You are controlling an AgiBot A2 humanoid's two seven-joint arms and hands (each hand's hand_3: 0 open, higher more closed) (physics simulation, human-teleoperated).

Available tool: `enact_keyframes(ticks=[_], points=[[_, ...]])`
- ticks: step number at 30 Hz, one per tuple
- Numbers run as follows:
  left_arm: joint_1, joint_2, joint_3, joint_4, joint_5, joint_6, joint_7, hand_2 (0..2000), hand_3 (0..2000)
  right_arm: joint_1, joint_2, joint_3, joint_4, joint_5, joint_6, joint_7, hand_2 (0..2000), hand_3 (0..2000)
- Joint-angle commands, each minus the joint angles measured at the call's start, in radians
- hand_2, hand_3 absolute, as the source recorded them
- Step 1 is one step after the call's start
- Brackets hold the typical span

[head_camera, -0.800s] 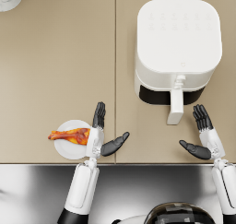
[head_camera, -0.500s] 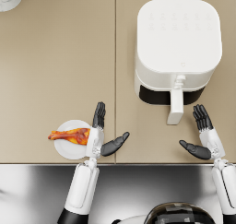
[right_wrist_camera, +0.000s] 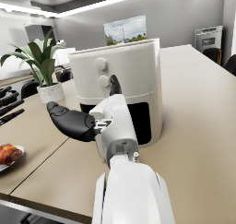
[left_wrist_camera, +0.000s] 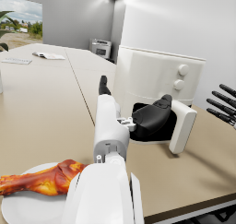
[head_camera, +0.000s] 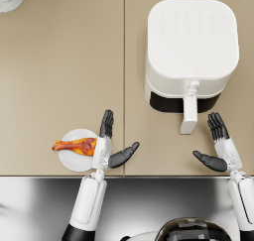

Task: Pick up the drumstick and place it into the air fryer

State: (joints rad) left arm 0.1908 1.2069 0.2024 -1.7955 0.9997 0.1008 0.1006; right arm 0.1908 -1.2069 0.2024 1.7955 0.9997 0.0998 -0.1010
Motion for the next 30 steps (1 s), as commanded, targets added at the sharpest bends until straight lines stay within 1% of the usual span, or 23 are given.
enact_keyframes(ticks=[1, 2, 3, 4, 5, 7, 10, 17, 20, 25, 26, 27, 28, 29, 30], points=[[0.0, 0.0, 0.0, 0.0, 0.0, 0.0, 0.0, 0, 0, 0.0, 0.0, 0.0, 0.0, 0.0, 0.0, 0.0, 0, 0], [0.0, 0.0, 0.0, 0.0, 0.0, 0.0, 0.0, 0, 0, 0.0, 0.0, 0.0, 0.0, 0.0, 0.0, 0.0, 0, 0], [0.002, 0.001, 0.03, 0.016, 0.0, 0.0, 0.0, 0, 0, 0.0, 0.0, 0.0, 0.0, 0.0, 0.0, 0.0, 0, 0], [0.002, 0.004, 0.018, 0.012, 0.0, -0.029, -0.028, 0, 0, 0.002, -0.001, 0.03, -0.016, 0.0, 0.0, 0.0, 0, 0], [-0.001, 0.006, -0.007, 0.007, 0.0, -0.049, -0.049, 0, 0, 0.015, -0.011, 0.031, -0.018, 0.0, -0.028, 0.029, 0, 0], [-0.01, 0.008, -0.056, -0.02, 0.0, -0.074, -0.074, 0, 0, 0.035, -0.029, 0.012, -0.006, 0.0, -0.063, 0.064, 0, 0], [-0.062, -0.001, -0.119, -0.048, 0.0, -0.091, -0.091, 0, 0, 0.034, -0.039, 0.039, -0.007, 0.0, -0.086, 0.087, 0, 0], [-0.132, 0.003, -0.217, -0.096, 0.311, -0.1, -0.1, 0, 0, 0.046, -0.068, 0.051, -0.032, 0.299, -0.098, 0.1, 0, 0], [-0.152, 0.009, -0.258, -0.113, 0.446, -0.101, -0.1, 0, 0, 0.046, -0.076, 0.044, -0.047, 0.35, -0.099, 0.1, 0, 0], [-0.144, 0.017, -0.303, -0.104, 0.67, -0.105, -0.101, 0, 0, 0.051, -0.092, 0.047, -0.079, 0.374, -0.1, 0.101, 0, 0], [-0.141, 0.018, -0.316, -0.104, 0.716, -0.245, -0.135, 0, 0, 0.056, -0.097, 0.052, -0.084, 0.376, -0.1, 0.101, 0, 0], [-0.135, 0.018, -0.33, -0.106, 0.761, -0.343, -0.163, 0, 0, 0.057, -0.1, 0.053, -0.084, 0.377, -0.1, 0.101, 0, 0], [-0.135, 0.018, -0.342, -0.112, 0.806, -0.416, -0.183, 0, 0, 0.056, -0.102, 0.056, -0.087, 0.378, -0.1, 0.101, 0, 0], [-0.135, 0.019, -0.354, -0.107, 0.851, -0.467, -0.196, 0, 0, 0.055, -0.105, 0.054, -0.087, 0.378, -0.1, 0.101, 0, 0], [-0.132, 0.02, -0.362, -0.106, 0.896, -0.503, -0.207, 0, 0, 0.062, -0.11, 0.051, -0.096, 0.379, -0.1, 0.101, 0, 0]])
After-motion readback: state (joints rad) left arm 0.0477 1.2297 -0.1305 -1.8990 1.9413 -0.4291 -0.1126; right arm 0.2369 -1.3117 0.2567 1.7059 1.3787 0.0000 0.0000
